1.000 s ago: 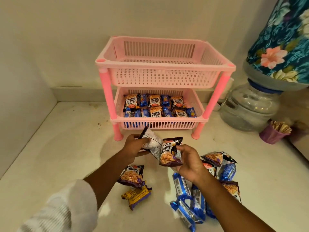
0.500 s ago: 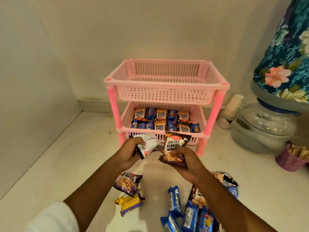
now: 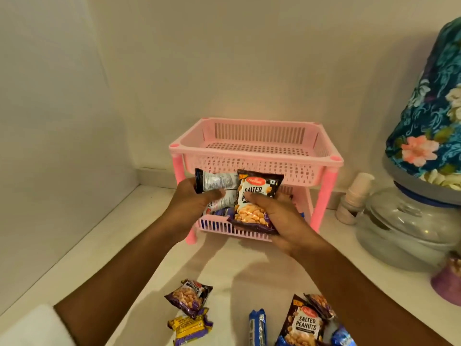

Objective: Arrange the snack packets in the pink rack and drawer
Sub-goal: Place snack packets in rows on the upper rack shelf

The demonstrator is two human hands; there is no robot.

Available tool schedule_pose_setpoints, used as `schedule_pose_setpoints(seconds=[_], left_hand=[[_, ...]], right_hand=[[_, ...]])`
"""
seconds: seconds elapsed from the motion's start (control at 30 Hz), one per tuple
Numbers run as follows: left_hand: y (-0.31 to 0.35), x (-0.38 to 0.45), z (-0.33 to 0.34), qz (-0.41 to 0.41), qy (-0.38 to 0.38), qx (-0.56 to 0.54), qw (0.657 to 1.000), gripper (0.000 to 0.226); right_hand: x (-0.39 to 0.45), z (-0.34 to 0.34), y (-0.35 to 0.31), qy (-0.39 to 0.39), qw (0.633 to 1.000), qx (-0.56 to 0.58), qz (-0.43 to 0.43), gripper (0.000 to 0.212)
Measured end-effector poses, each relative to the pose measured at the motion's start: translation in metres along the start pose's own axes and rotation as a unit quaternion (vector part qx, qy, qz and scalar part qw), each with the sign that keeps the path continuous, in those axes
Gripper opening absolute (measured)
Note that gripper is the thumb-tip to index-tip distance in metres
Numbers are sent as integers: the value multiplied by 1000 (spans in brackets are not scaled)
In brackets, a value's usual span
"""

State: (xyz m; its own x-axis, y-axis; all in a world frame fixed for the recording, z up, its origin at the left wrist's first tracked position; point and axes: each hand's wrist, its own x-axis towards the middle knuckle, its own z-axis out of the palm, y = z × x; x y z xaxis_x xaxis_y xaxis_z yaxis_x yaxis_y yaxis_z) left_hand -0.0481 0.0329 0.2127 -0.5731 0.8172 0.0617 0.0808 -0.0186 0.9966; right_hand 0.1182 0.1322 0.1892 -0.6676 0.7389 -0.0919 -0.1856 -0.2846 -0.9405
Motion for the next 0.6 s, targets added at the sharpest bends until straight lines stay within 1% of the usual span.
schedule_pose_setpoints(seconds=[0.07, 0.17, 0.27, 0.33, 0.37, 0.47, 0.57, 0.6], left_hand=[[21, 8, -4, 74, 35, 83, 993, 29], [49, 23, -9, 191, 63, 169, 965, 38], [69, 45, -16, 299, 84, 242, 919, 45], [75, 62, -19, 344, 87, 295, 887, 51], [77, 72, -21, 364, 85, 325, 869, 54], [74, 102, -26, 389, 70, 413, 821, 57], [66, 132, -26, 365, 32, 504, 783, 66], [64, 142, -26, 349, 18, 543, 764, 70]], right_hand=[[5, 3, -23, -3, 1000, -11, -23, 26], [15, 7, -59, -1, 996, -65, -65, 30], [32, 12, -94, 5, 993, -71, -94, 34], [48, 15, -112, 31, 993, -48, -103, 46], [56, 17, -119, 50, 992, -49, -110, 47], [85, 19, -127, 93, 985, -93, -113, 36], [112, 21, -123, 104, 980, -138, -95, 26], [122, 23, -122, 121, 975, -157, -96, 23]])
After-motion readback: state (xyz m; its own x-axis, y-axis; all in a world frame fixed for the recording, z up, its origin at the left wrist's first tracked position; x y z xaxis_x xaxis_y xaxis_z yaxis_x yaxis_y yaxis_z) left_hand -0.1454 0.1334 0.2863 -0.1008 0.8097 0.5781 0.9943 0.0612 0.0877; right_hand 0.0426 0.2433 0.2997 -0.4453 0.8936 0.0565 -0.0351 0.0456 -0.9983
